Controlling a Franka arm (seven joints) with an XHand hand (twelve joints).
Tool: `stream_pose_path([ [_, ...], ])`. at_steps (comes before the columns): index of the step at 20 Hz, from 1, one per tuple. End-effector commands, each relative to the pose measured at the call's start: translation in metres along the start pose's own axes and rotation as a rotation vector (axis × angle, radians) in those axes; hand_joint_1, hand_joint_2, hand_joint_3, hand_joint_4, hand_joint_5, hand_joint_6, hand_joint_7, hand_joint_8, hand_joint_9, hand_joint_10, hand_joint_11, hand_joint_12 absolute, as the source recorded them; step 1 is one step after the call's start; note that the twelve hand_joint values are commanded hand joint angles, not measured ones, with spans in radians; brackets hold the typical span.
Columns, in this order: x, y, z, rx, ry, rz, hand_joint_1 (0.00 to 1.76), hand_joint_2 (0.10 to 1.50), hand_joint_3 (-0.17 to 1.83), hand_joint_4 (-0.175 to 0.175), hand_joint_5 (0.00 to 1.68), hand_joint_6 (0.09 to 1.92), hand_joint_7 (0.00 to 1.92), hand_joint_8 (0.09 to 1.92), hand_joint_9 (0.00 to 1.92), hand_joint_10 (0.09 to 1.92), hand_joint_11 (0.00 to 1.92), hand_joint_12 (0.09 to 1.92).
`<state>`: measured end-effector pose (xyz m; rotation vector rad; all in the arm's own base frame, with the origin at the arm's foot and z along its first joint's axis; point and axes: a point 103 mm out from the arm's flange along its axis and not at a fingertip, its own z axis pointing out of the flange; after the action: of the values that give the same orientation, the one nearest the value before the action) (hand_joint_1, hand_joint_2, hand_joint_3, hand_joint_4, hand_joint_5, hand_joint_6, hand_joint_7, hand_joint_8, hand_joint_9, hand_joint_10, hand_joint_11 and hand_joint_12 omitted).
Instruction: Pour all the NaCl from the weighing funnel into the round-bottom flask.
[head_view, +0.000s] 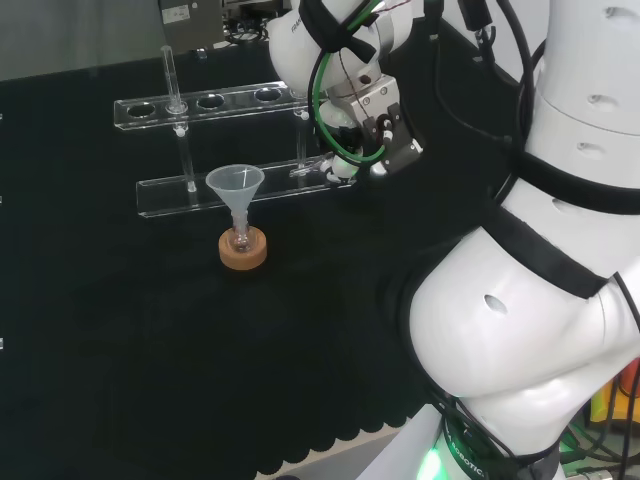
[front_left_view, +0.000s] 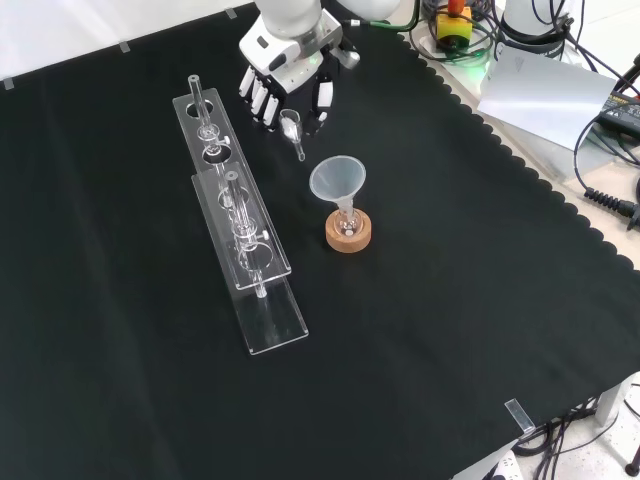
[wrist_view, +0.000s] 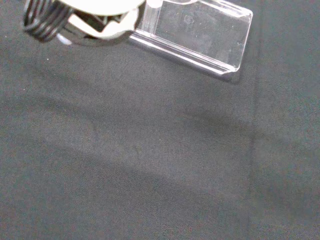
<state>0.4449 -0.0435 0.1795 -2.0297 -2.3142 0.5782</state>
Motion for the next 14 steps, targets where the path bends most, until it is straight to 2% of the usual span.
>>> stream_pose_path([
  [1, -0.002, -0.007, -0.011, 0.004, -0.011, 0.003, 1.09, 0.7, 0.68, 0.175, 1.14, 0.91, 0.76, 0.68, 1.04, 0.42, 0.7, 1.13],
  [14, -0.021, -0.021, -0.052, -0.001, -0.019, 0.016, 1.09, 0.7, 0.69, 0.175, 1.15, 0.91, 0.73, 0.67, 1.03, 0.42, 0.7, 1.13],
])
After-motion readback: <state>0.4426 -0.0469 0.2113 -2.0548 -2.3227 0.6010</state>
